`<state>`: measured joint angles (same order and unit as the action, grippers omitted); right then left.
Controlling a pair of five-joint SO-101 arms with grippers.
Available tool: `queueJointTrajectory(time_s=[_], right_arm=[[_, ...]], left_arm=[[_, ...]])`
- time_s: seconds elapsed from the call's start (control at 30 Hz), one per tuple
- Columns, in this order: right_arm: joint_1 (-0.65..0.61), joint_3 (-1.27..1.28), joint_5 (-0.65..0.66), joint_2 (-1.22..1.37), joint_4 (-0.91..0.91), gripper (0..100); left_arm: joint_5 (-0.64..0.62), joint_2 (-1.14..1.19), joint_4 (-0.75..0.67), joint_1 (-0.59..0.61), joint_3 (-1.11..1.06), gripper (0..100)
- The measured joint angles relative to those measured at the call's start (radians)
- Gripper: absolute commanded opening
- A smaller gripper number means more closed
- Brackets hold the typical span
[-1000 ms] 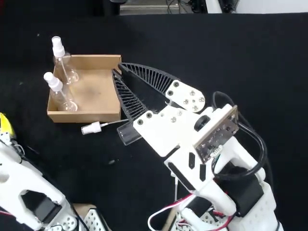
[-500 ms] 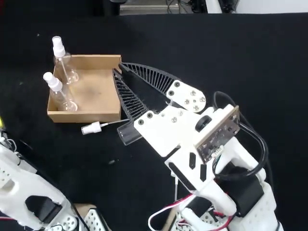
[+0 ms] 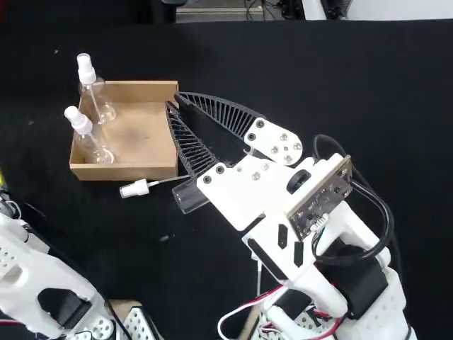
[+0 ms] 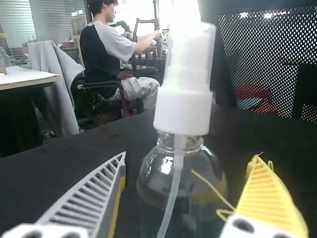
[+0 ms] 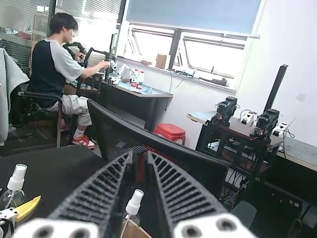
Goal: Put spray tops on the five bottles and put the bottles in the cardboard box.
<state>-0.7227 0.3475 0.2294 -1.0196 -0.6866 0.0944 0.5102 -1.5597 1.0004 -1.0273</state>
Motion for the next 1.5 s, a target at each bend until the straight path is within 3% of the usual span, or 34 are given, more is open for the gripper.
queueJointTrajectory(time_s=[0.2, 0.4, 0.5, 0.6, 0.83, 1.07, 1.33, 1.5], right_arm=[[0.000, 0.000, 0.000, 0.000, 0.000, 1.1], [0.000, 0.000, 0.000, 0.000, 0.000, 1.1], [0.000, 0.000, 0.000, 0.000, 0.000, 1.1], [0.000, 0.000, 0.000, 0.000, 0.000, 1.1], [0.000, 0.000, 0.000, 0.000, 0.000, 1.1], [0.000, 0.000, 0.000, 0.000, 0.000, 1.1], [0.005, 0.000, 0.000, 0.000, 0.000, 1.1], [0.078, 0.000, 0.000, 0.000, 0.000, 1.1]], left_arm=[[0.000, 0.000, 0.000, 0.000, 0.003, 33], [0.000, 0.000, 0.000, -0.002, 0.003, 3], [-0.003, -0.002, 0.000, -0.015, 0.003, 7], [0.000, -0.002, -0.009, -0.029, 0.003, 2], [0.006, -0.002, -0.126, -0.061, -0.003, 3], [0.006, -0.017, -0.140, -0.063, -0.017, 3], [0.006, -0.288, -0.140, -0.064, -0.072, 3], [0.006, -0.525, -0.140, -0.110, -0.189, 3]])
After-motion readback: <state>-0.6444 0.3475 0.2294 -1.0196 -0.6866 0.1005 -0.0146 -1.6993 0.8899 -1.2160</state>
